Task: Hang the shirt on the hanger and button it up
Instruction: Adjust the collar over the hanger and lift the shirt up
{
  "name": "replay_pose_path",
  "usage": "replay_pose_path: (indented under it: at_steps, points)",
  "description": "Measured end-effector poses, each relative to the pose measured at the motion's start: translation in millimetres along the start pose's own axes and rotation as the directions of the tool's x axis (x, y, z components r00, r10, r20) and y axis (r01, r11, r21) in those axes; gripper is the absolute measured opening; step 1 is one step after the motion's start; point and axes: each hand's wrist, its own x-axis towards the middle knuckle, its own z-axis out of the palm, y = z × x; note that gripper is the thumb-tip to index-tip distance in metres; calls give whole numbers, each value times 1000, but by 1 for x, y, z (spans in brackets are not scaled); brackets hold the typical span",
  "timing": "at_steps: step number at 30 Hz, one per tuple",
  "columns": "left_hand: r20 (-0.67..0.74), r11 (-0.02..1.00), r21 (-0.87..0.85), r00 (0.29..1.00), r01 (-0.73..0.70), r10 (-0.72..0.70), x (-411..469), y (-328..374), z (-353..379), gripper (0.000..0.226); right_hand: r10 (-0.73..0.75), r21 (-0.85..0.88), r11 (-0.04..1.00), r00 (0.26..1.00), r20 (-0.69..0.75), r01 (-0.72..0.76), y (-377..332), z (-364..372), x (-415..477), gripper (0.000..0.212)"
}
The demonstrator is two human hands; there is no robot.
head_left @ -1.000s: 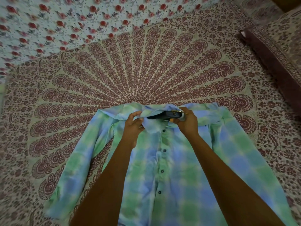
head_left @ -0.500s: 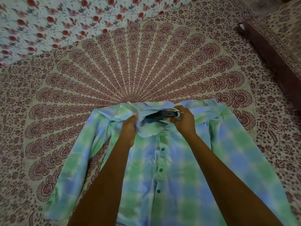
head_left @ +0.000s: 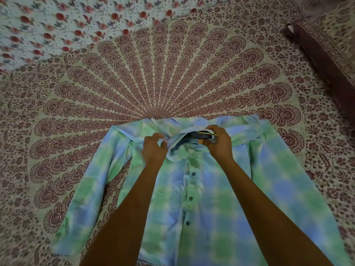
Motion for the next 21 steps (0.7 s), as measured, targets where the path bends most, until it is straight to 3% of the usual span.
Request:
replay_pose_path:
  at_steps: [2,4,6,7,9,14,18,21]
  points:
    - [-121,990,-115,990,-87,73,-3,8,-4,7,-4,0,1000,1000,-10,4,0,0,-1,42]
    - [-27,942,-227,968,-248,249,-6,18,-3,16,-1,2,1000,1000,-4,1,-1,-2,0,42]
    - [164,901,-130,887,-413,431,-4,20,5,42,-3,14,1000,1000,-1,3,-5,-5,0,41]
    - [237,895,-37,866,-444,440,-1,20,11,53,-5,30,1000,1000,-8,5,-6,-7,0,41]
    - [263,911,74,889,-406,375,7,21,20,61,4,53,999,1000,-23,-3,-10,-7,-2,41]
    - [253,913,95,896,-397,364,20,35,27,52,56,-117,990,978,-202,-81,-12,4,-14,37]
    - [270,876,167,875,-453,401,23,35,27,48,139,68,990,928,-347,-123,-15,11,-22,38]
    - [286,828,251,856,-501,430,21,37,29,42,304,254,943,867,-395,-215,-11,-3,-16,33]
